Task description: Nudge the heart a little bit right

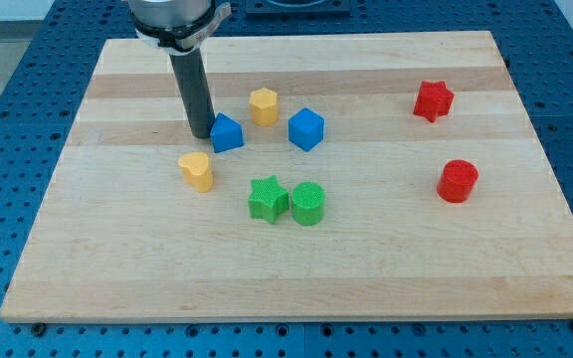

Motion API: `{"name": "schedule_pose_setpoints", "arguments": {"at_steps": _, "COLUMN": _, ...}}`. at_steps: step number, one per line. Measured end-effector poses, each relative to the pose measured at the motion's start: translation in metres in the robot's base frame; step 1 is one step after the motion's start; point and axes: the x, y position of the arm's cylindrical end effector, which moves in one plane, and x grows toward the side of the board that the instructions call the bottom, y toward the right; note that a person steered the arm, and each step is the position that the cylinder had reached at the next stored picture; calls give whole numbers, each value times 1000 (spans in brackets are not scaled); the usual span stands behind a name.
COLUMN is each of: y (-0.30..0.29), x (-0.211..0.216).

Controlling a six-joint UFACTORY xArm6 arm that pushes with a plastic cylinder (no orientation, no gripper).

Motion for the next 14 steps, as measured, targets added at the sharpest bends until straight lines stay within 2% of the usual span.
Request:
{"name": "schedule_pose_setpoints", "arguments": {"at_steps": 1, "y": -6, "x": 22}}
{"name": "schedule_pose_setpoints", "arguments": {"at_steps": 5, "y": -33, "x": 30}}
{"name": "schedule_pose_setpoints", "arguments": {"at_steps": 6, "y": -34, "x": 43}}
{"name": "schedule_pose_setpoints", "arguments": {"at_steps": 9, "y": -24, "x": 41}}
{"name": "schedule_pose_setpoints", "arguments": {"at_steps": 10, "y": -31, "x": 15}}
{"name": "schedule_pose_setpoints", "arguments": {"at_steps": 11, "y": -73, "x": 52}}
{"name": "schedule_pose_setpoints", "arguments": {"at_steps": 12, "y": -101, "x": 117}}
{"name": "schedule_pose_setpoints", "arguments": {"at_steps": 13, "y": -98, "x": 186}}
{"name": "schedule_pose_setpoints", "arguments": {"at_steps": 14, "y": -31, "x": 191}}
